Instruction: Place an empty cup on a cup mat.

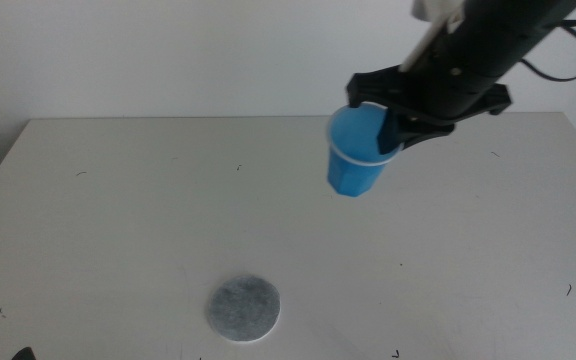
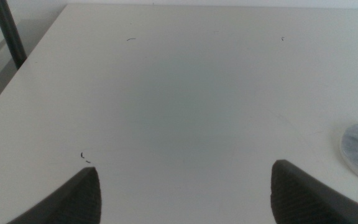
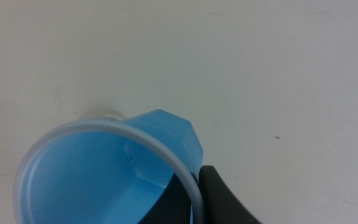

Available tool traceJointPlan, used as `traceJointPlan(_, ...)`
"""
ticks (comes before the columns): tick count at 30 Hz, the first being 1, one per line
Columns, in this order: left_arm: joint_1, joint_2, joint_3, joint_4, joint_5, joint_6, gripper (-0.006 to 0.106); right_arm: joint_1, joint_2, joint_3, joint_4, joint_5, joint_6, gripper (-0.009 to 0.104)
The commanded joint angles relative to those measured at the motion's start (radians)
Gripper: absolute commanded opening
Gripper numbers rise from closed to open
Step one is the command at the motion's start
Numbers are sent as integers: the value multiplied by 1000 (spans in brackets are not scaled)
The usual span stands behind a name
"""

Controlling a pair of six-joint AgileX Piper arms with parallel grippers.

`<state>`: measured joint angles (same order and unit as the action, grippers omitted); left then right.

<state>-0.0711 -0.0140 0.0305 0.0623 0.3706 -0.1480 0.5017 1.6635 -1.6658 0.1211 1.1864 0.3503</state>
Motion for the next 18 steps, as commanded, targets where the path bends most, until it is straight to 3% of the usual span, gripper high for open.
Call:
traceJointPlan(1, 1, -13, -6, 3, -66, -11, 105, 49, 14, -86, 4, -20, 9, 1)
traceJointPlan(8, 1, -13, -6, 3, -66, -11, 105, 172, 166, -179, 13, -22, 33, 1)
traceJointPlan(18, 1, -13, -6, 3, -66, -11, 105, 249, 299, -180, 20, -37, 36, 1)
